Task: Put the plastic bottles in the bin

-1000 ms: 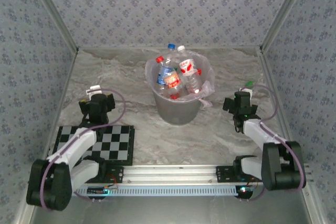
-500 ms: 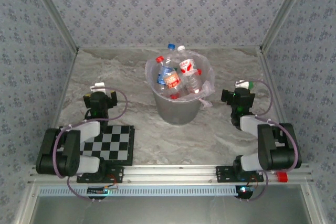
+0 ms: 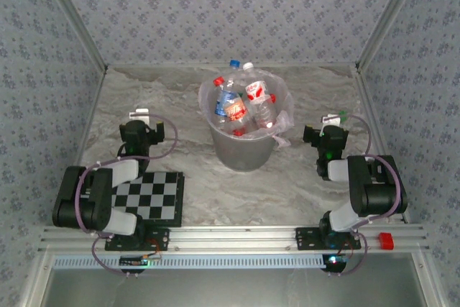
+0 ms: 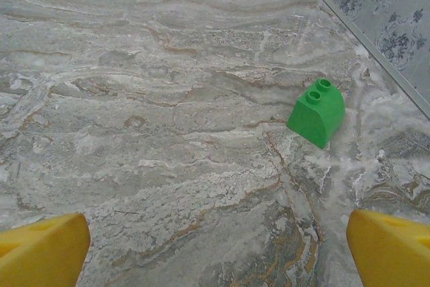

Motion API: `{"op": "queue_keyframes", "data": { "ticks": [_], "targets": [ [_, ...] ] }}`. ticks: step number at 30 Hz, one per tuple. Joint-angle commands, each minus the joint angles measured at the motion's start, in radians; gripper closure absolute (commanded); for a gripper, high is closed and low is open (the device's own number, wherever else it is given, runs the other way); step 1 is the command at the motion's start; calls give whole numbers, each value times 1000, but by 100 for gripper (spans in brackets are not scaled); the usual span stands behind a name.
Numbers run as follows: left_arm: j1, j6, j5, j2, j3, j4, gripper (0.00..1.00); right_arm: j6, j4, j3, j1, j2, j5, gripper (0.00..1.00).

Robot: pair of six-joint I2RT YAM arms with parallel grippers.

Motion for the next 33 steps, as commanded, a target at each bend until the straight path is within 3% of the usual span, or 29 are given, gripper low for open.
{"op": "queue_keyframes", "data": {
  "ticks": [1,4,6,7,9,11,33],
  "targets": [
    [18,15,29,56,17,42,1,-13,34,5,-3,-1,-6,0],
    [76,-38,102,68,2,82,1,-13,34,4,-2,0,-7,0],
    [114,-52,153,131,-56,272,1,-13,36,3,-1,-1,-5,0],
    [110,-56,149,104,-39,170,1,-13,37,2,-2,-1,-4,0],
    [111,-53,147,120,-49,237,1,-13,35,4,-3,-1,-6,0],
    [109,-55,146,99,-33,166,1,-13,34,5,-3,-1,-7,0],
    [108,-55,143,104,-38,179,1,-13,29,8,-3,1,-8,0]
  ]
}}
